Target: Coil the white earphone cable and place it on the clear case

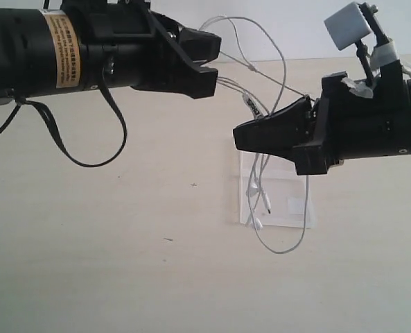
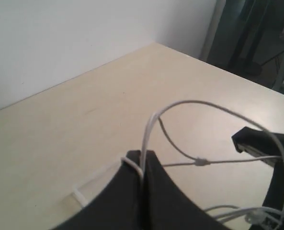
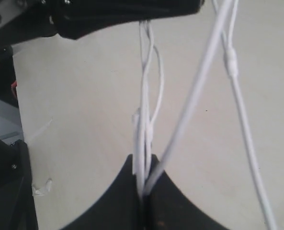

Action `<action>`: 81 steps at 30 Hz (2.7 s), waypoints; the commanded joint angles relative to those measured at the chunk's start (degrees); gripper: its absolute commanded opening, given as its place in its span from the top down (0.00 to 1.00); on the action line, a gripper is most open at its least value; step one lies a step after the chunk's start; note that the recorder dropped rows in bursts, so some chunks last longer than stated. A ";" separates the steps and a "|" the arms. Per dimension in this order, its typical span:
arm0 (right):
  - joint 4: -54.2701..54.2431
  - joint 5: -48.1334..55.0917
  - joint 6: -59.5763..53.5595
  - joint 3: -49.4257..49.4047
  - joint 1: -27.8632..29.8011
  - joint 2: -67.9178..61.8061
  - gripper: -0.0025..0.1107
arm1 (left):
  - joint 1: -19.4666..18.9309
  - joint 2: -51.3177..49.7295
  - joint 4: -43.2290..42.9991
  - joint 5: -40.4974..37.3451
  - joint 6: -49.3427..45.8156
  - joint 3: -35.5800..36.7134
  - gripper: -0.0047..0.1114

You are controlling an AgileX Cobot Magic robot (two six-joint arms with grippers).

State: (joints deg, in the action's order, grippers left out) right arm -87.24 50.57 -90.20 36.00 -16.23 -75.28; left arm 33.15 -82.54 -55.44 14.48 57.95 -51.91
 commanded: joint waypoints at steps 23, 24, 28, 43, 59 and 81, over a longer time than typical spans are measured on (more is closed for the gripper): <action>2.61 -4.02 5.32 0.27 -0.06 4.39 0.98 | 0.09 0.49 -1.29 3.48 3.92 10.77 0.32; 3.60 -5.21 6.45 0.27 -0.06 4.39 0.98 | 0.09 0.60 -1.29 3.48 3.92 11.05 0.35; 6.59 -11.43 11.90 0.27 -0.06 4.47 0.98 | 0.09 1.35 -2.58 3.48 3.57 12.70 0.52; 7.76 -22.76 25.13 0.27 -0.06 4.52 0.98 | 0.09 12.85 -2.45 5.03 1.33 17.42 0.96; 2.73 -26.55 31.96 0.40 -0.06 -3.85 0.98 | -0.03 45.18 10.82 -8.12 -10.87 33.88 0.96; 3.63 -25.09 26.66 12.44 -0.06 -22.31 0.98 | -0.03 60.69 9.65 -19.61 -10.87 37.22 0.96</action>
State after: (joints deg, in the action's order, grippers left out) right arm -83.97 25.58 -62.23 47.62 -16.23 -96.61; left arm 33.15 -22.12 -45.50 -4.91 47.02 -14.71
